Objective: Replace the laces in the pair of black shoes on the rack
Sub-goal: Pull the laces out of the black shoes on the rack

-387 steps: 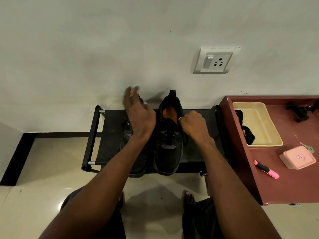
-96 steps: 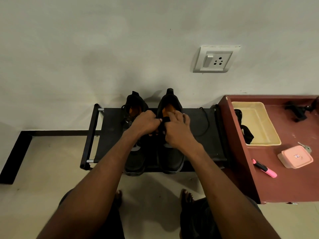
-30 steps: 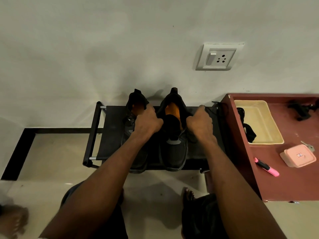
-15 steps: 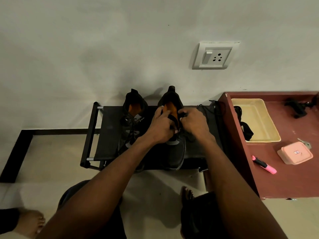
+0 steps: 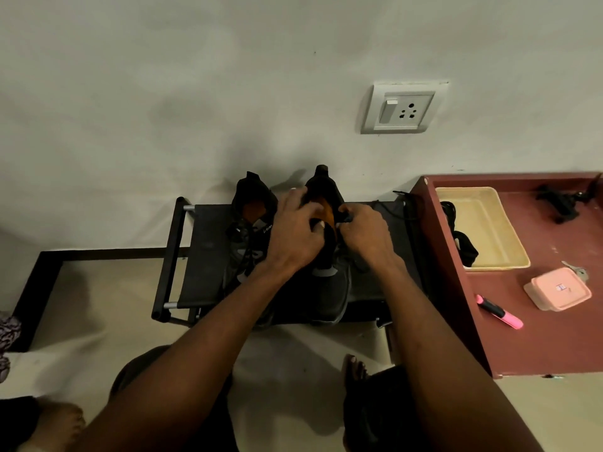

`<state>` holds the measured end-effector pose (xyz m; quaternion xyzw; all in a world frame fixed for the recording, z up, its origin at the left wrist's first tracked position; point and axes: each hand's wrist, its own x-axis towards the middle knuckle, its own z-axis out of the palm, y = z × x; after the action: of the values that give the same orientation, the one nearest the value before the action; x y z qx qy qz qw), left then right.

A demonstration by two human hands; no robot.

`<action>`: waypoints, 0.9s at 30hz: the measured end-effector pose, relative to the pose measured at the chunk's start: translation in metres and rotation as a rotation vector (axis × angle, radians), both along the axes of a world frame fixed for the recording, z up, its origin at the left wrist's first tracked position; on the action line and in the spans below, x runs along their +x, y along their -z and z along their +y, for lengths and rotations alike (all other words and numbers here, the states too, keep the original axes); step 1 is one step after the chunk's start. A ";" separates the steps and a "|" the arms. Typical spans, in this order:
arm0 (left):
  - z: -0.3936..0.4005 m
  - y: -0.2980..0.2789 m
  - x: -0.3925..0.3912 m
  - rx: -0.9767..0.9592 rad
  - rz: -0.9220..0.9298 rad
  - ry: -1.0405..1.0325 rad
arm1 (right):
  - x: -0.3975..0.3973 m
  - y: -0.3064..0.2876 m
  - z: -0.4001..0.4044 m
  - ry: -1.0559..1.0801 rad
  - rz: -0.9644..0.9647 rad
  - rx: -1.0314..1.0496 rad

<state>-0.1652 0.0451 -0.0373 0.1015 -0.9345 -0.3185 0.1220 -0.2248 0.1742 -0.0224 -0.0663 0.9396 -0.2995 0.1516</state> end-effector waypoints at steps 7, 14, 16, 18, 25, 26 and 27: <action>0.003 0.024 -0.005 -0.341 -0.185 0.351 | -0.002 0.000 0.000 -0.004 -0.010 0.001; -0.019 -0.020 -0.010 0.548 0.393 -0.462 | -0.002 0.000 0.003 -0.011 0.003 0.015; -0.033 -0.024 -0.010 0.635 0.567 -0.680 | -0.001 0.000 0.003 -0.013 -0.001 0.006; -0.039 -0.022 -0.008 0.605 0.536 -0.744 | -0.001 0.000 0.002 -0.014 -0.004 0.007; -0.004 0.007 -0.007 -0.166 -0.043 0.202 | -0.002 0.001 0.001 -0.011 -0.021 0.022; 0.001 0.013 -0.005 -0.260 -0.124 0.292 | -0.002 0.001 0.001 -0.007 -0.019 0.019; 0.004 0.019 -0.003 -0.335 -0.183 0.349 | -0.002 0.001 0.001 -0.003 -0.015 0.014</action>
<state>-0.1686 0.0491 -0.0564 -0.0547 -0.9848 -0.1650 -0.0047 -0.2265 0.1755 -0.0231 -0.0645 0.9404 -0.2933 0.1595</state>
